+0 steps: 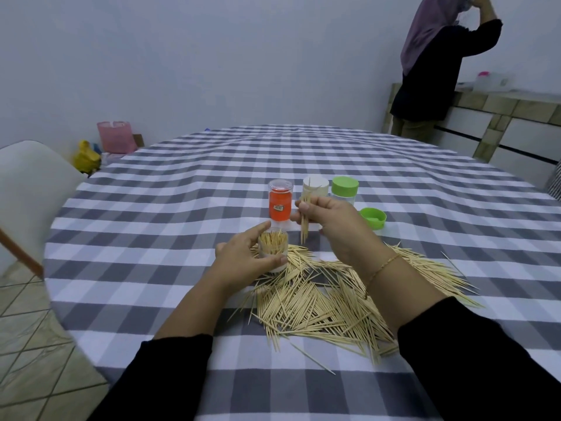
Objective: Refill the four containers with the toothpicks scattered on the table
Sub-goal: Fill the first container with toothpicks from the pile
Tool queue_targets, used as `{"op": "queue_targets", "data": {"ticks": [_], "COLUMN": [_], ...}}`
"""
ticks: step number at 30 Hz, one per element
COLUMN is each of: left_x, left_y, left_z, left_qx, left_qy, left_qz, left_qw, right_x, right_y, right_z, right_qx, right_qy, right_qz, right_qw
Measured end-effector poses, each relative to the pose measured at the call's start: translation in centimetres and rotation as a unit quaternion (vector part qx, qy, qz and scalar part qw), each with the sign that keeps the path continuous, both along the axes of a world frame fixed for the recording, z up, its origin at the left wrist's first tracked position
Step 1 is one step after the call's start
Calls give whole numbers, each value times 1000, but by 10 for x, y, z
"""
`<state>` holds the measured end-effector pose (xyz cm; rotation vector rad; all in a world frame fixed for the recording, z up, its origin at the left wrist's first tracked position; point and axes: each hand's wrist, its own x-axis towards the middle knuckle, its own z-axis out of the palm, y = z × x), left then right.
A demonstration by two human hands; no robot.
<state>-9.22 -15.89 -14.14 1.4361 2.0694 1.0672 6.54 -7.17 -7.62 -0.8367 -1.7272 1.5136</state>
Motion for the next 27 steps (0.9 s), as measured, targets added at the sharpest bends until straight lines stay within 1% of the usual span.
{"op": "queue_targets", "data": {"ticks": [4, 8, 15, 18, 21, 24, 27], "left_x": [-1, 0, 1, 0, 0, -1, -2], "left_y": [0, -1, -3, -2, -1, -1, 0], "left_z": [-1, 1, 6, 4, 4, 2, 1], "left_qx": [4, 12, 18, 22, 24, 23, 21], "left_qy": [-5, -7, 10, 19, 19, 21, 22], "left_qz": [-3, -7, -22, -16, -18, -19, -17], "left_qw": [1000, 1000, 1000, 999, 999, 999, 999], "right_x": [-19, -32, -32, -33, -34, -32, -29], "right_y": [-8, -8, -12, -13, -13, -15, -16], "right_z": [1, -9, -29, -34, -39, -38, -37], "right_qx": [-15, -19, -17, -30, -15, -19, 5], "right_qy": [68, 78, 8, -1, -17, -11, -26], "right_qz": [1, -10, -38, -32, -34, -20, -7], "right_qw": [998, 997, 999, 999, 999, 1000, 1000]}}
